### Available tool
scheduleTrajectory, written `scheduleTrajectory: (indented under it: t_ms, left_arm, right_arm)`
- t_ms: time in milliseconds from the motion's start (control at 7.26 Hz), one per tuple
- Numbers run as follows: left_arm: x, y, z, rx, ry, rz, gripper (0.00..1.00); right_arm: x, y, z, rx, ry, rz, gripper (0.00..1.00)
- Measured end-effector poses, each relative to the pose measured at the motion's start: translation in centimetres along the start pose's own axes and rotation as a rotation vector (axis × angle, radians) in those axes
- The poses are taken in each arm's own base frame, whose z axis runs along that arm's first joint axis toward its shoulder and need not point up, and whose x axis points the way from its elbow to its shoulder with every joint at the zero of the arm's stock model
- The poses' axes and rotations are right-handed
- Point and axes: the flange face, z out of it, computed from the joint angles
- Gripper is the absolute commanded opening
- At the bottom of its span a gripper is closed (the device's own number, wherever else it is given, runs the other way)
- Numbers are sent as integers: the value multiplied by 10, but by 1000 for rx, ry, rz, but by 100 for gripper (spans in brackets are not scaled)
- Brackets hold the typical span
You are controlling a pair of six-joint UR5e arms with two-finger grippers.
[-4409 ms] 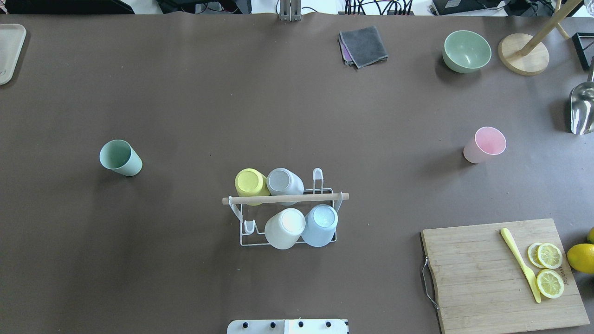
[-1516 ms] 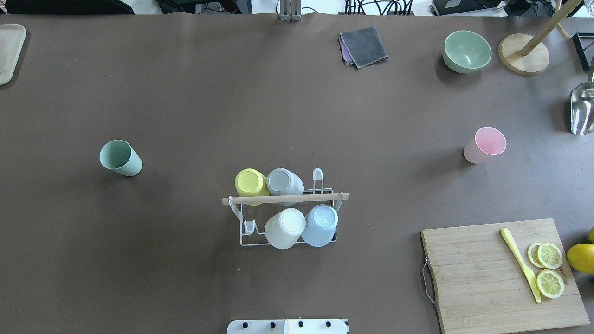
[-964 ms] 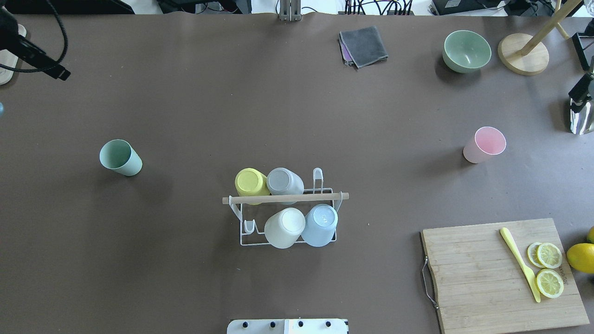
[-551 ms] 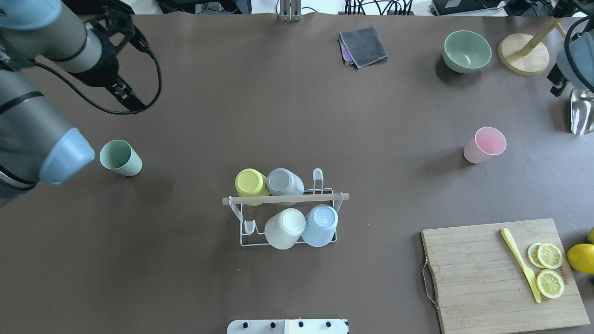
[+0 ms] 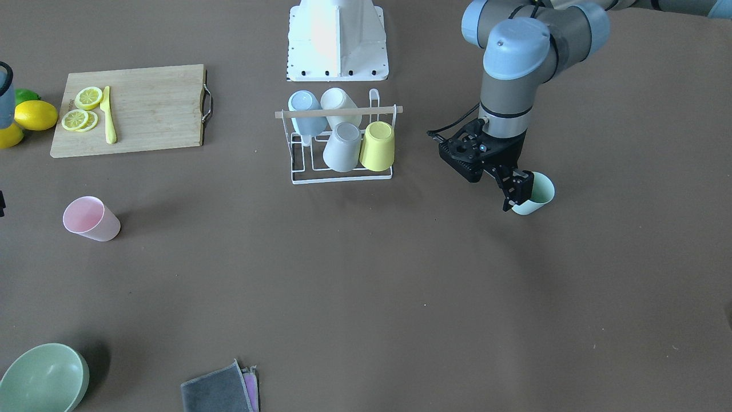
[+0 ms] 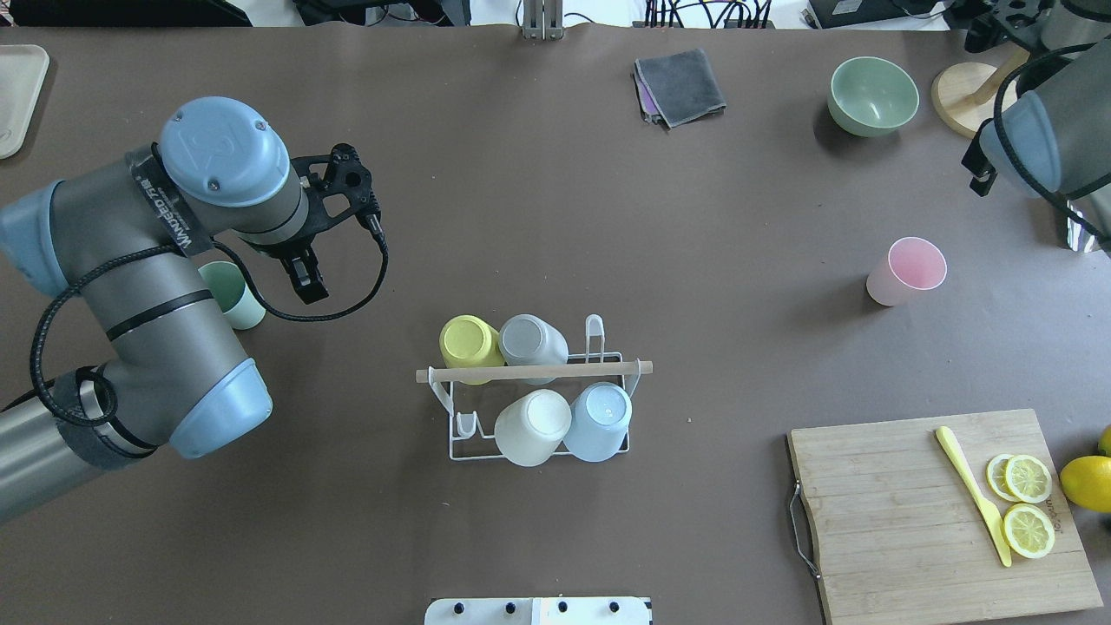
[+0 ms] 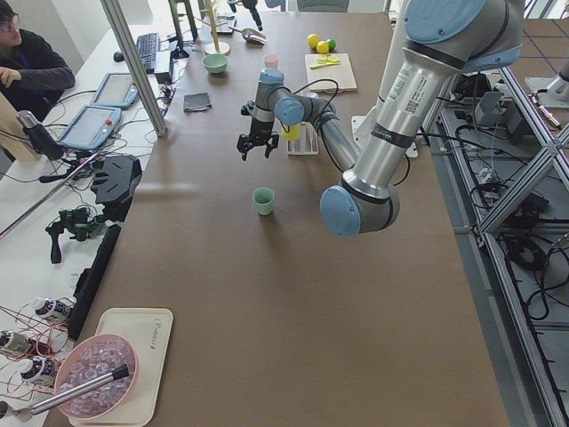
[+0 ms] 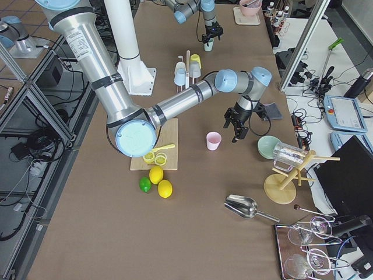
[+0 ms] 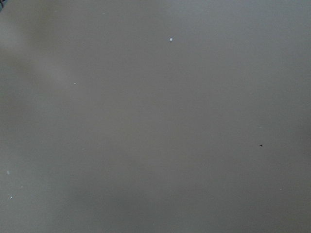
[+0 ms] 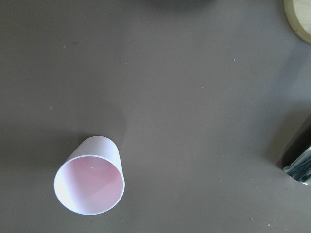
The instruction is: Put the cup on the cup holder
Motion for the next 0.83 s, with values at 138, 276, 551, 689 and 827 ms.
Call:
scheduleTrajectory:
  t_ms: [138, 276, 551, 689, 827]
  left_arm:
    - [1, 4, 5, -60, 8, 22, 98]
    - [2, 6, 6, -121, 18, 24, 98]
    - [1, 0, 6, -187, 28, 18, 98]
    - [-5, -1, 8, -203, 28, 10, 98]
    - [-14, 1, 14, -220, 27, 19, 98]
  right_arm:
    - [-21, -18, 2, -40, 16, -12, 100]
    - [-43, -44, 2, -94, 38, -19, 100]
    - [-71, -94, 13, -208, 68, -47, 100]
    - [-78, -111, 20, -252, 70, -68, 100]
    - [-83, -124, 29, -293, 69, -94, 100]
